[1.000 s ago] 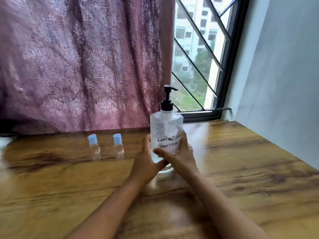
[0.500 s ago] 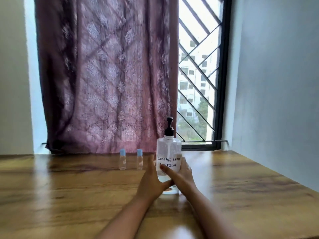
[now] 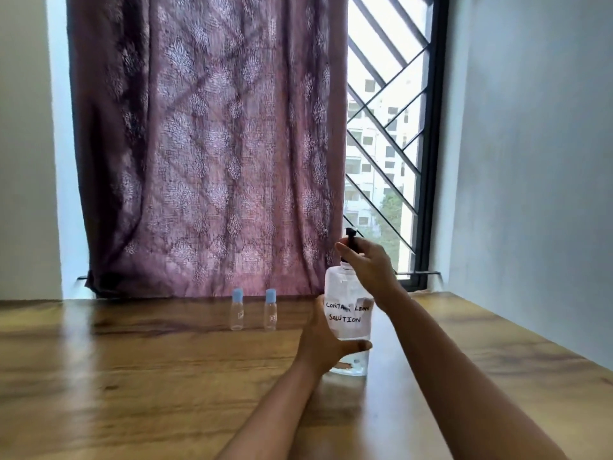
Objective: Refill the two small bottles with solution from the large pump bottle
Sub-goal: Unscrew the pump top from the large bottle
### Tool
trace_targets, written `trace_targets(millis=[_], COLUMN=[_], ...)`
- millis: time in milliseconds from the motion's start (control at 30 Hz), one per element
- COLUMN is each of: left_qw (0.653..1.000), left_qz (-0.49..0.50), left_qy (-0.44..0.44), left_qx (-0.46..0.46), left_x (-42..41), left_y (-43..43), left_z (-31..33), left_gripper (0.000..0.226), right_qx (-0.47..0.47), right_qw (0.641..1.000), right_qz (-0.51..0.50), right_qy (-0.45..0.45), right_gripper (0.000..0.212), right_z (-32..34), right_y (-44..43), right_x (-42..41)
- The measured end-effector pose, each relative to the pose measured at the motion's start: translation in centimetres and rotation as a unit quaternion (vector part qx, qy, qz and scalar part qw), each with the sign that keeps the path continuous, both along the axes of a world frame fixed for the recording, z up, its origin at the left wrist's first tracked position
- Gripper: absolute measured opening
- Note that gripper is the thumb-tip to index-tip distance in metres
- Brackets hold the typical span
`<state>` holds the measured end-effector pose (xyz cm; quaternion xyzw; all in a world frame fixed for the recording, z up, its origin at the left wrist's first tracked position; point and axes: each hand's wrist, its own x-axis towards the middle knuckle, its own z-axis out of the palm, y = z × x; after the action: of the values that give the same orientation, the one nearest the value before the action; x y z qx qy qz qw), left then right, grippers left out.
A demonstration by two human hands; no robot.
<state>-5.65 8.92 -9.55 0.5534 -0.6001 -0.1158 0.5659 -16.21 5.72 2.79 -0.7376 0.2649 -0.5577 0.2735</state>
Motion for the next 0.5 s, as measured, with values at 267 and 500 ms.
trace_targets(millis=[267, 500], left_qw=[0.999, 0.998], left_qz=[0.016, 0.025], left_qy=[-0.01, -0.029], left_qx=[0.045, 0.051], left_x=[0.4, 0.4], left_y=[-2.0, -1.6], left_z=[0.1, 0.3], left_gripper=[0.096, 0.097], right_qx=[0.014, 0.02], right_qw=[0.999, 0.999], right_qz=[0.008, -0.015], right_qy=[-0.04, -0.025], right_gripper=[0.007, 0.032], right_z=[-0.5, 0.1], right_y=[-2.3, -2.6], right_x=[-1.0, -0.9])
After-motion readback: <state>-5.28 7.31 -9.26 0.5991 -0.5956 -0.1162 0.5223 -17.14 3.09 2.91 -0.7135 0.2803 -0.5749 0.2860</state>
